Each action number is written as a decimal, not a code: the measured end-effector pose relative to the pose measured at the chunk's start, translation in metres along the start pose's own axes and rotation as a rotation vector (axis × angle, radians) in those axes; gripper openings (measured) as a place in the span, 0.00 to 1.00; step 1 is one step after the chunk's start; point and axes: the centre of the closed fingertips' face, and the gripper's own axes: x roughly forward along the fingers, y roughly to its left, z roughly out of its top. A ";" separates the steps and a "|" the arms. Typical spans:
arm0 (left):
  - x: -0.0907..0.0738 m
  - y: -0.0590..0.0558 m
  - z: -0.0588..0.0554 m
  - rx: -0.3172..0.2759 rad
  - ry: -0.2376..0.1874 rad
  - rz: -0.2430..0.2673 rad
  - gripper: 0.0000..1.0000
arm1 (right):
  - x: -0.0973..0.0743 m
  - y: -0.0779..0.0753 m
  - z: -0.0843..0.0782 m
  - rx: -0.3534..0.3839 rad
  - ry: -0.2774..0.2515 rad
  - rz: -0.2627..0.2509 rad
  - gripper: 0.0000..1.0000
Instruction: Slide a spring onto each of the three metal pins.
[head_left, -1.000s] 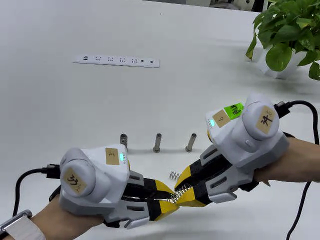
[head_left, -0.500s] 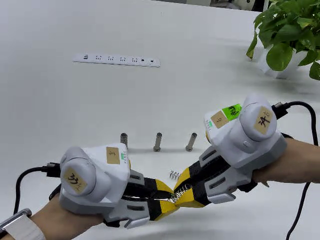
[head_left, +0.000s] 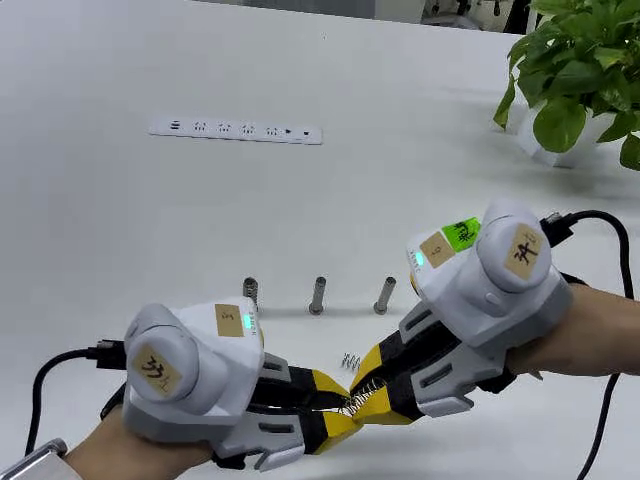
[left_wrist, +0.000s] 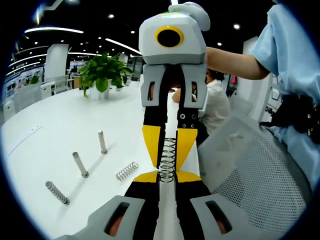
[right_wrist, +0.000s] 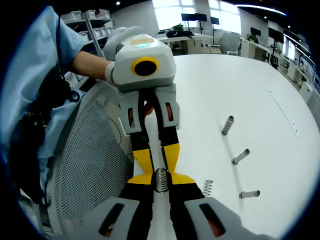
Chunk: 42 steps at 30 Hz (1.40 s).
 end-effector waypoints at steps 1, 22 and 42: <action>-0.001 0.001 0.001 -0.007 -0.004 0.007 0.11 | 0.000 -0.001 0.001 -0.007 -0.002 -0.004 0.12; -0.031 0.031 -0.016 -0.127 -0.054 0.183 0.33 | -0.009 -0.014 -0.007 -0.012 0.025 -0.040 0.12; -0.067 0.075 -0.029 -0.195 -0.096 0.438 0.89 | -0.013 -0.033 -0.009 -0.059 0.100 -0.056 0.12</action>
